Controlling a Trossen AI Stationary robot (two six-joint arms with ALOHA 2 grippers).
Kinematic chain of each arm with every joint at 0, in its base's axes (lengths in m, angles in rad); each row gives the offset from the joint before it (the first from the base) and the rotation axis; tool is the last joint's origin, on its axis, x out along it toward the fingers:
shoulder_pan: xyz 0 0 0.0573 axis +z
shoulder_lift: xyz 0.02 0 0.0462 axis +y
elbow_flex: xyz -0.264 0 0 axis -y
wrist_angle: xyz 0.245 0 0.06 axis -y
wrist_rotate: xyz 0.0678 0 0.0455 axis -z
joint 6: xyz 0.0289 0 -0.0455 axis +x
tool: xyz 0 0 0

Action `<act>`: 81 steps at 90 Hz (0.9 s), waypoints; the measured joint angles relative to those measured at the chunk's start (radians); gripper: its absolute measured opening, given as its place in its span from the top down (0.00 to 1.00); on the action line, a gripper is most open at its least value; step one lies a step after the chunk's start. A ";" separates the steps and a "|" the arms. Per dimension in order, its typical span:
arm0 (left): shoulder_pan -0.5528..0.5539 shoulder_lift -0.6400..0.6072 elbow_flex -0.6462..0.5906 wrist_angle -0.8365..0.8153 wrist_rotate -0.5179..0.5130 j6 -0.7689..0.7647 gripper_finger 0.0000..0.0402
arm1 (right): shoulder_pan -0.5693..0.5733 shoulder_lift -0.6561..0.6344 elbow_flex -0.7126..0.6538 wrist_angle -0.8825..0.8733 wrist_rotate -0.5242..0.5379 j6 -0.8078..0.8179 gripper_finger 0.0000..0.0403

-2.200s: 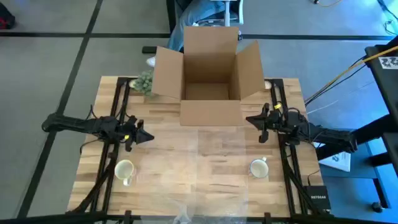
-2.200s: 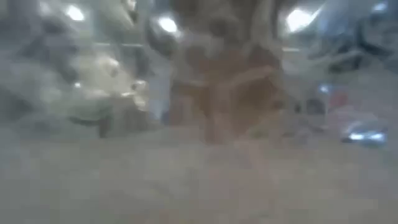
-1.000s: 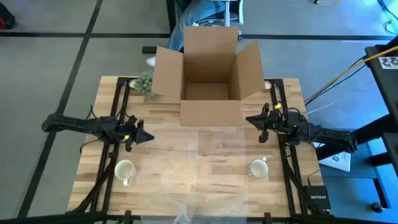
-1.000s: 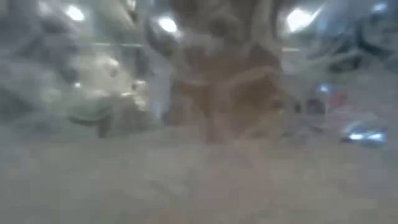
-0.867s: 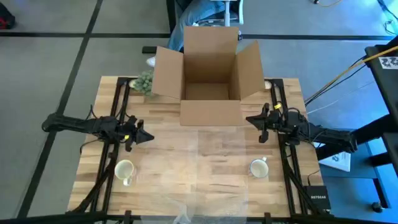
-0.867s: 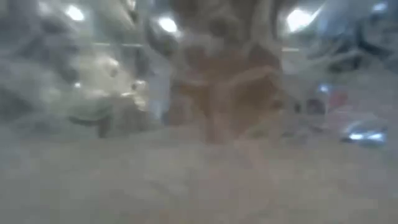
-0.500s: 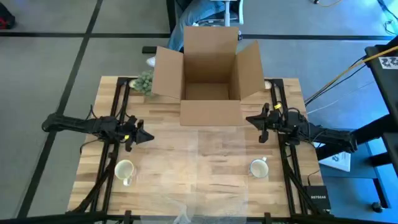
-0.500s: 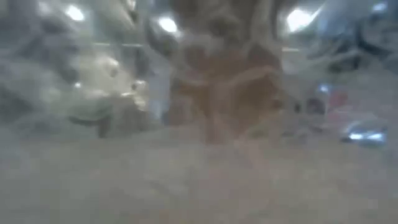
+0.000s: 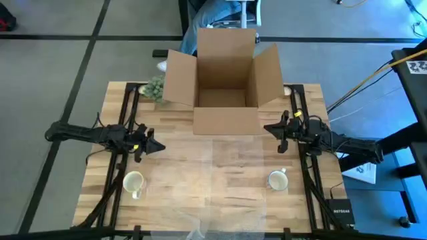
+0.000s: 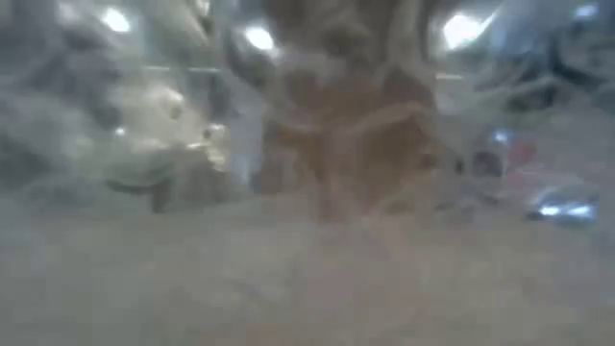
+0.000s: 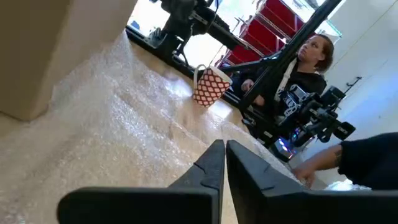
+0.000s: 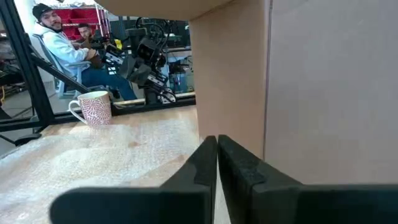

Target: Wrap mug

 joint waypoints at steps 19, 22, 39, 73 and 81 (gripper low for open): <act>0.000 0.000 0.000 0.000 0.000 0.000 1.00 | 0.000 0.000 0.000 0.000 0.000 0.000 1.00; 0.000 0.000 0.000 0.000 -0.002 0.006 1.00 | 0.000 0.000 0.000 0.000 0.000 0.000 1.00; 0.000 0.000 -0.001 0.009 -0.050 0.135 1.00 | 0.000 0.000 0.000 0.000 0.000 0.000 1.00; 0.000 0.000 -0.001 0.022 -0.092 0.184 1.00 | 0.000 0.000 0.000 0.000 0.000 0.000 1.00; 0.001 -0.004 -0.001 0.059 -0.133 0.270 1.00 | 0.000 0.000 0.000 0.000 0.000 0.000 1.00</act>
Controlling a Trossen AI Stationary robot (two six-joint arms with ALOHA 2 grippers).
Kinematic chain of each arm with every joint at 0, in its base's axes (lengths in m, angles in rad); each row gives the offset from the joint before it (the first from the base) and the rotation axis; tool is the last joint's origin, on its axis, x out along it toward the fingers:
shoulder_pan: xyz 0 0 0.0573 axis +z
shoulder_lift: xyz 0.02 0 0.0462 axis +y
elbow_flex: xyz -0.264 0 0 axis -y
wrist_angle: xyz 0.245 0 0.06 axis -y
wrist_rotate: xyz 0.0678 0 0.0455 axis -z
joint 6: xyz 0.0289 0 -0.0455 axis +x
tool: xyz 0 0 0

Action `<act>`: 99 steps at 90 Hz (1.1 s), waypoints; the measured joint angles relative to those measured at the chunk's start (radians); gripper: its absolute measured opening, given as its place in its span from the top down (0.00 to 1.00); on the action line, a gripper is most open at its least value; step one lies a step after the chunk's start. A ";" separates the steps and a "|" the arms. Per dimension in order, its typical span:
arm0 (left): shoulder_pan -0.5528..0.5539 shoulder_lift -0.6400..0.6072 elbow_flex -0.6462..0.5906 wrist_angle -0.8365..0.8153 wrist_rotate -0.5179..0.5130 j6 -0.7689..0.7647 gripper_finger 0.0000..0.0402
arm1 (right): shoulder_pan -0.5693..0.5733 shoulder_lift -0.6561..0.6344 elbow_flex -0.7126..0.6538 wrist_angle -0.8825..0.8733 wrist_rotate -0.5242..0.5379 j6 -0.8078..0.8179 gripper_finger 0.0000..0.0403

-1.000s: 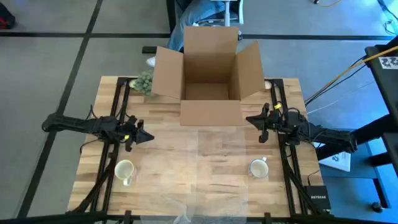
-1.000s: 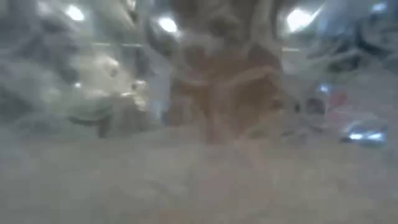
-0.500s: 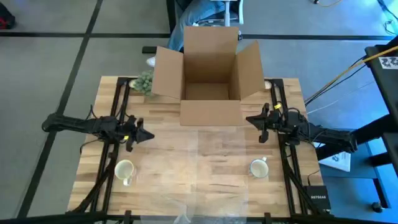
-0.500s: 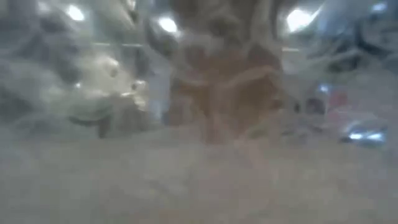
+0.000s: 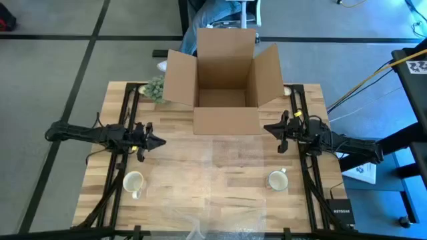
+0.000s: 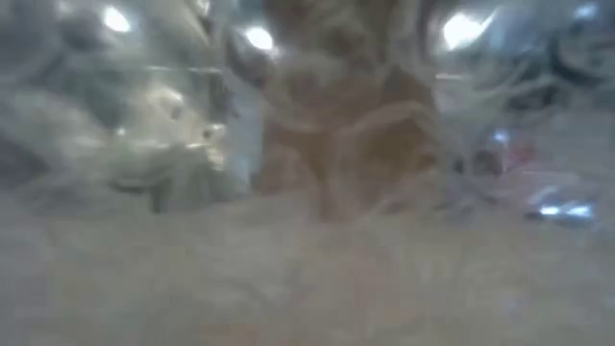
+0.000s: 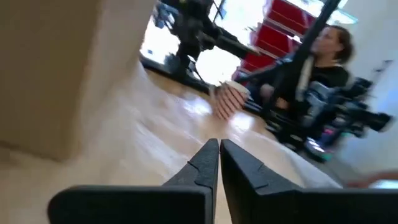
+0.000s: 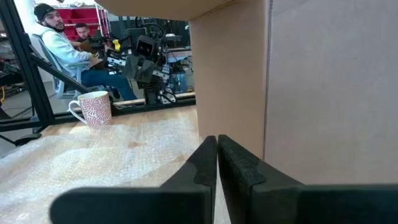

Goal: Wrap mug
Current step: Wrap the orange mug with the left bubble wrap

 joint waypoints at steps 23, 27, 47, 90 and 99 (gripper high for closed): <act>-0.002 0.012 0.098 0.117 0.051 0.154 1.00 | 0.000 0.000 0.000 0.000 0.000 0.000 1.00; -0.002 0.024 0.158 0.084 0.045 0.181 1.00 | 0.000 0.000 0.000 0.000 0.000 0.000 1.00; -0.002 0.261 0.586 -0.386 0.042 0.287 1.00 | 0.000 0.000 0.000 0.000 0.000 0.000 1.00; -0.055 0.719 1.101 -1.327 0.377 -0.175 1.00 | 0.000 0.000 0.000 0.000 0.000 0.000 1.00; -0.116 0.760 1.102 -1.427 0.386 -0.246 1.00 | 0.000 0.000 0.000 0.000 0.000 0.000 1.00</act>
